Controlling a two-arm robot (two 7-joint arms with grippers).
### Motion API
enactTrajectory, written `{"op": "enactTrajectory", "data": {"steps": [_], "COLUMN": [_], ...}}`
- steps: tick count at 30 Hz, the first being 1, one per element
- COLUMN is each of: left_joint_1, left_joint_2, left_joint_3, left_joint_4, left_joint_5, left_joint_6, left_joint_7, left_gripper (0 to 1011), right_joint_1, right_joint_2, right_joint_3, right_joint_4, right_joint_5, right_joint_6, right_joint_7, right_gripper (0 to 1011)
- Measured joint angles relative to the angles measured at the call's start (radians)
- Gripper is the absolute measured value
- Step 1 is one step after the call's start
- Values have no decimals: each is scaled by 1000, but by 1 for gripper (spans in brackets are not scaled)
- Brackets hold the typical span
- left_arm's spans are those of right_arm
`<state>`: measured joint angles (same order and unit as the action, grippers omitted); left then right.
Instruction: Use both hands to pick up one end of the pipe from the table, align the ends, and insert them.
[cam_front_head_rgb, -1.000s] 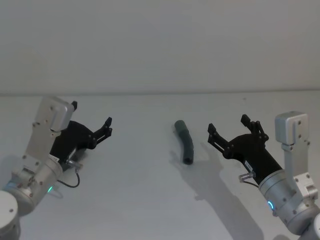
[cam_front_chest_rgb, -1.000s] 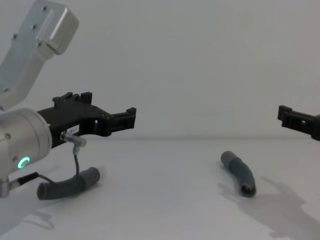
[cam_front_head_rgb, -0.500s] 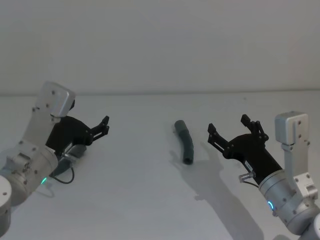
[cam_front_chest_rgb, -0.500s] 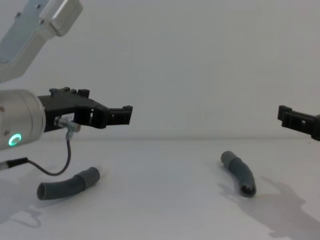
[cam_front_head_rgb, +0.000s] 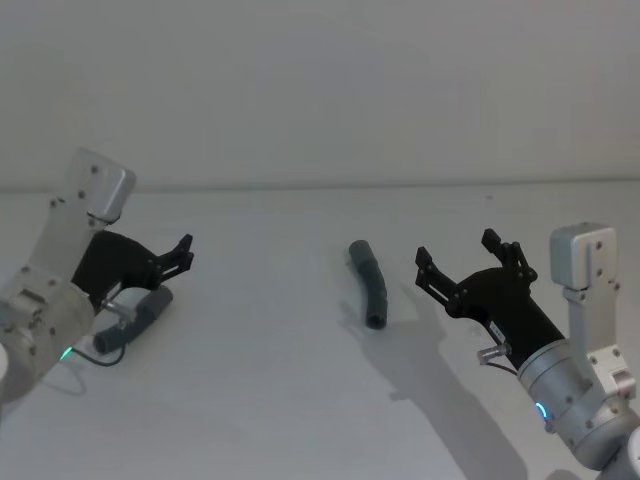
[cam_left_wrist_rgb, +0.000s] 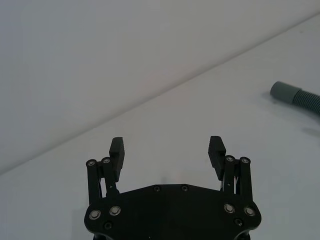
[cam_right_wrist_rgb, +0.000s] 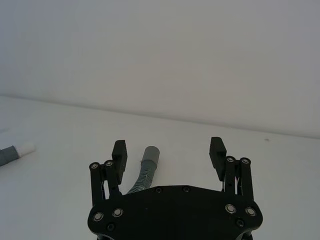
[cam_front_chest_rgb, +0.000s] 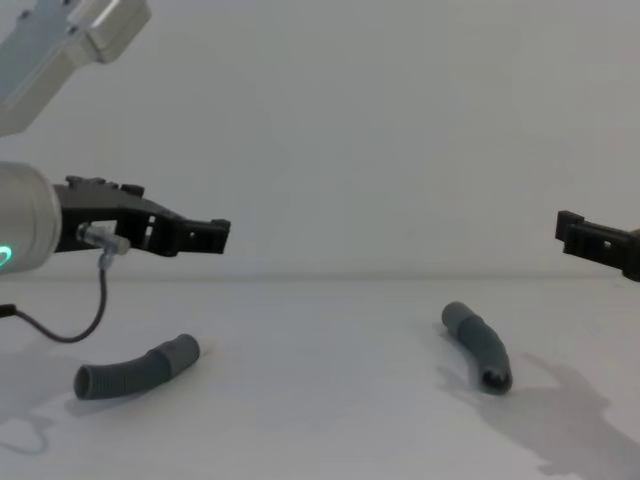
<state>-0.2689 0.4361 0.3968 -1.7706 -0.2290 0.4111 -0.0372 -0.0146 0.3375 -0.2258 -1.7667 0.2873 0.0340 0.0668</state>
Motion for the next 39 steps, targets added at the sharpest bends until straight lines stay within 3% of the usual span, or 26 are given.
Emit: {"op": "enactTrajectory", "data": {"steps": [16, 39], "left_joint_1": [27, 33], "left_joint_2": [21, 20], "left_joint_3": [-43, -76], "left_joint_4": [-14, 41], "left_joint_5": [-56, -107], "left_joint_6": [92, 112], "left_joint_7": [-59, -147], "left_gripper": [1001, 1001], "right_joint_1": [0, 0], "right_joint_2": [0, 0], "right_joint_3": [0, 0], "right_joint_4": [0, 0], "right_joint_5": [0, 0], "right_joint_6": [0, 0], "right_joint_7": [0, 0], "right_gripper": [1002, 1002]}}
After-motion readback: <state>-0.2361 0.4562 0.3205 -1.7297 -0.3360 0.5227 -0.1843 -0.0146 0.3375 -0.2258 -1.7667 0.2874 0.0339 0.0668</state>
